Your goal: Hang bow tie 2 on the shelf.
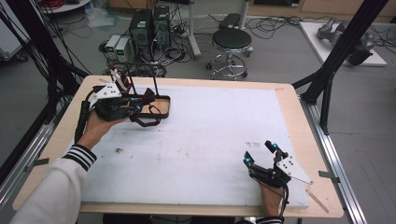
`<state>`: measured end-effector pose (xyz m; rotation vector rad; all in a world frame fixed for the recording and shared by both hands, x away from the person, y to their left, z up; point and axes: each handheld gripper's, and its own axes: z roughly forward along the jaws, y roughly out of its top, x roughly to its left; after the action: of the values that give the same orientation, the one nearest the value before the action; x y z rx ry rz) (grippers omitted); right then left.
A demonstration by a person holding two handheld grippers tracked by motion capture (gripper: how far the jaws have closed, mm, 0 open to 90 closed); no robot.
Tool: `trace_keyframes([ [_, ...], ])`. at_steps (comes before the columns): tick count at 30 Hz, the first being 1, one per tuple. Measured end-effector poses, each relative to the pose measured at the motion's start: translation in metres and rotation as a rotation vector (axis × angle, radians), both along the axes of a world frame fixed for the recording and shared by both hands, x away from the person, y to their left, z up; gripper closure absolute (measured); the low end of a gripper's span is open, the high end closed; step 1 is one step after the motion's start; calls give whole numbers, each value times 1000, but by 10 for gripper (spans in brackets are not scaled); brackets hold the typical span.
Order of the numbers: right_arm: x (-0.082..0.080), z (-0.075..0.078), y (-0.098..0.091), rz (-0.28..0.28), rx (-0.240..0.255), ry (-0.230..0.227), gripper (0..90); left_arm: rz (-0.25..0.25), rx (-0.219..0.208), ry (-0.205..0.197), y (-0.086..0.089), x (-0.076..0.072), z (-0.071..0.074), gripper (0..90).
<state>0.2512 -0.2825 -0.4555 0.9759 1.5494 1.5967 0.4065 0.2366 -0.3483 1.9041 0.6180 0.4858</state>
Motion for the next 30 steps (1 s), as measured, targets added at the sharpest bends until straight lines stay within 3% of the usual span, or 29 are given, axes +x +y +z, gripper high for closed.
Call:
trace_keyframes([
  [2,0,0,0,0,1,0,113,6,3,-11,1,0,3,771],
  [12,0,0,0,-1,-1,1,113,44,-65,-70,6,-3,16,771],
  [19,0,0,0,-1,-2,1,113,63,-75,-89,9,-4,18,771],
  [30,0,0,0,-1,-3,2,113,142,-130,-141,19,-3,27,771],
])
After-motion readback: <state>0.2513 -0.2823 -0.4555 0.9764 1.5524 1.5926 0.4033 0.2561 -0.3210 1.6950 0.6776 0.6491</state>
